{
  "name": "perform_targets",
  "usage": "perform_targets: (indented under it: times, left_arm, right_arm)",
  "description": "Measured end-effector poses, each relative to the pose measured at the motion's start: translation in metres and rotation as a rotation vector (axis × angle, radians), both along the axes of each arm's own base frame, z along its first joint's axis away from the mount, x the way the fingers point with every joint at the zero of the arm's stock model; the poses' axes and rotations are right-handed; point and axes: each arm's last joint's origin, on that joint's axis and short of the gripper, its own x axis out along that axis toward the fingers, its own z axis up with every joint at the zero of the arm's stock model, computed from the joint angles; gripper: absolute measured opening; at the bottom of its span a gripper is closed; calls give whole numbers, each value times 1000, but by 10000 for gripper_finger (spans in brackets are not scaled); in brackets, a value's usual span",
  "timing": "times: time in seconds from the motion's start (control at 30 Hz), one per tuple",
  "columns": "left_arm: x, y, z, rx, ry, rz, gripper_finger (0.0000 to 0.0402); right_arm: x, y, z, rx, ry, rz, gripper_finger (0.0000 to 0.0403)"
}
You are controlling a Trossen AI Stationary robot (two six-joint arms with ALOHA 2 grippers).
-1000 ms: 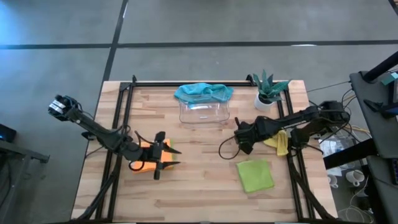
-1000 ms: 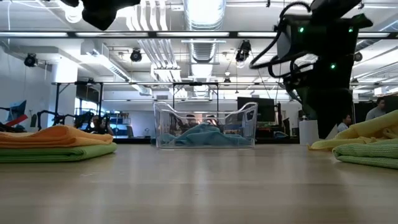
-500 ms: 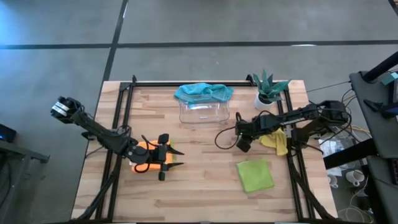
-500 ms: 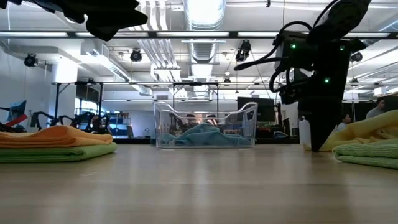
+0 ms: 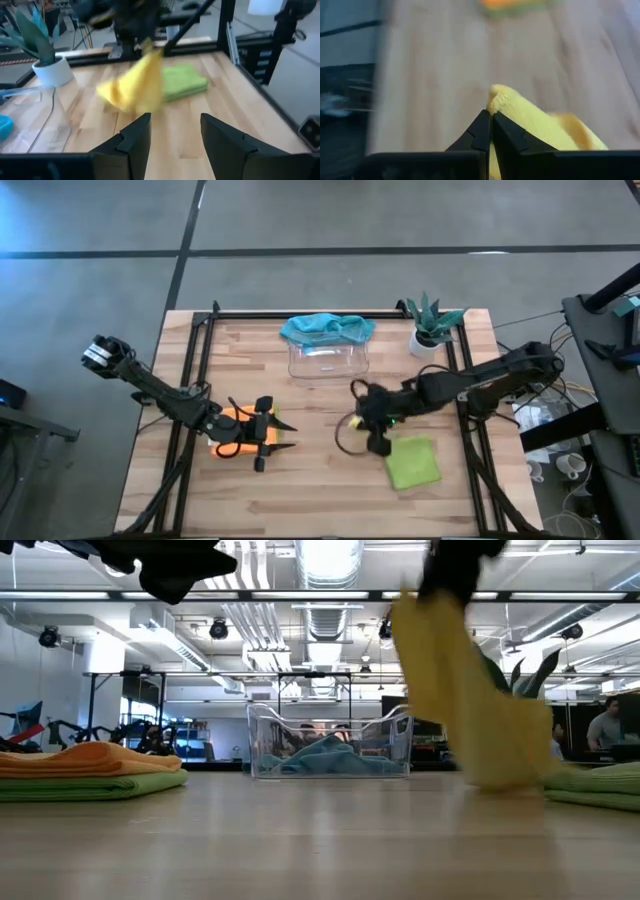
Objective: Fold microfiber towels
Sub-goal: Fold the yellow microfiber cloth
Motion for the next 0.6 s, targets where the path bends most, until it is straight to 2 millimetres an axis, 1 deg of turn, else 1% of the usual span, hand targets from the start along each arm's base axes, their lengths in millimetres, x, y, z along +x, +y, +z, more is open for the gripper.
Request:
perform_targets:
  times: [0.1, 0.17, 0.27, 0.33, 0.43, 0.53, 0.6]
  left_arm:
    - [2, 0, 1, -39, -33, 9, 158]
    - [4, 0, -1, -48, -32, 13, 158]
    - [11, -4, -6, -48, -63, 10, 158]
    - [17, -7, -12, -24, -77, -1, 158]
    - [28, -14, -24, 15, -88, -33, 158]
    - [39, -19, -38, 35, -73, -35, 158]
    - [49, -19, -46, 5, -68, -15, 158]
  right_arm:
    - [0, 22, 40, -16, -118, 118, 9]
    - [-2, 31, 61, -48, -190, 140, 9]
    - [-5, 34, 76, -107, -220, 117, 9]
    - [-7, 32, 78, -139, -213, 94, 9]
    - [-9, 30, 76, -171, -174, 65, 9]
    - [-10, 27, 66, -188, -123, 49, 9]
    - [-9, 28, 57, -169, -79, 81, 9]
